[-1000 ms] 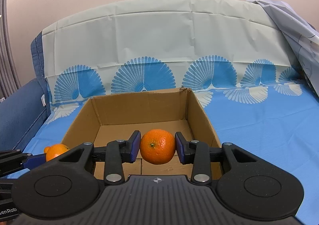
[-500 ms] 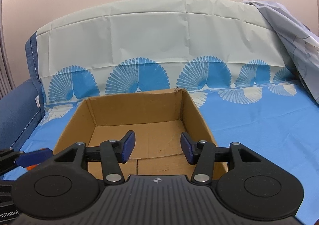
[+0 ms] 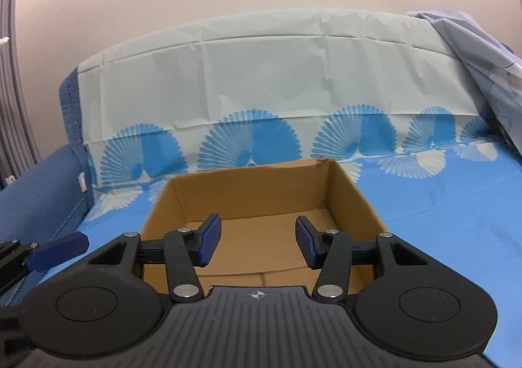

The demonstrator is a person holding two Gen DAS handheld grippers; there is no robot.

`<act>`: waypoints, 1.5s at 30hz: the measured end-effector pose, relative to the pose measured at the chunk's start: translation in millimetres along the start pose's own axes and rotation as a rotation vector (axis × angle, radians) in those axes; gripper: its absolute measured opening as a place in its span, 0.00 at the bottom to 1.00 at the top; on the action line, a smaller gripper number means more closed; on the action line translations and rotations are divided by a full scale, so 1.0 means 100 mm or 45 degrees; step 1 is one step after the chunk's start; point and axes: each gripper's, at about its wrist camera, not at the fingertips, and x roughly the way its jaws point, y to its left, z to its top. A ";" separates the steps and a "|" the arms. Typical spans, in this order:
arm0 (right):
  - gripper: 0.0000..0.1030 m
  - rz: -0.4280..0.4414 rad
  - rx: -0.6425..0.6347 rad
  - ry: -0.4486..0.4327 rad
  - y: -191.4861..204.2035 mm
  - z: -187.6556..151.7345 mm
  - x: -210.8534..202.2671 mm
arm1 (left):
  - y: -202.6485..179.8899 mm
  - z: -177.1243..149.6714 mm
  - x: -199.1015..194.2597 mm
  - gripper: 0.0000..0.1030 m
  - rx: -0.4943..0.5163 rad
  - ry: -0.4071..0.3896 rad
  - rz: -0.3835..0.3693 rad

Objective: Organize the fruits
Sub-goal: 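Open the right tool over the box while the left tool releases its orange, then move both open tools back to the fruit pile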

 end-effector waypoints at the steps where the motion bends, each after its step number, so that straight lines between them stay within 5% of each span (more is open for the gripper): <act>1: 0.50 0.013 0.001 -0.005 0.05 0.00 -0.01 | 0.07 0.04 -0.01 0.56 0.013 0.010 0.027; 5: 0.37 0.083 -0.008 -0.021 0.28 -0.02 -0.02 | 0.43 0.26 -0.07 0.37 0.078 0.061 0.109; 11: 0.25 0.233 -0.071 -0.014 0.73 -0.11 -0.07 | 1.05 0.42 -0.21 0.30 0.162 0.128 0.189; 16: 0.25 0.316 -0.159 0.010 1.08 -0.19 -0.07 | 1.49 0.18 -0.21 0.30 -0.025 0.274 0.313; 18: 0.25 0.339 -0.177 0.027 1.17 -0.21 -0.05 | 1.68 0.17 -0.32 0.30 -0.174 0.213 0.383; 24: 0.25 0.402 -0.192 0.077 1.39 -0.29 0.03 | 1.98 0.12 -0.36 0.33 -0.360 0.255 0.374; 36: 0.25 0.546 -0.380 0.159 1.79 -0.55 0.12 | 2.19 0.12 -0.14 0.33 -0.465 0.342 0.366; 45: 0.26 0.660 -0.509 0.283 2.09 -0.75 0.29 | 2.26 -0.02 0.19 0.33 -0.487 0.518 0.345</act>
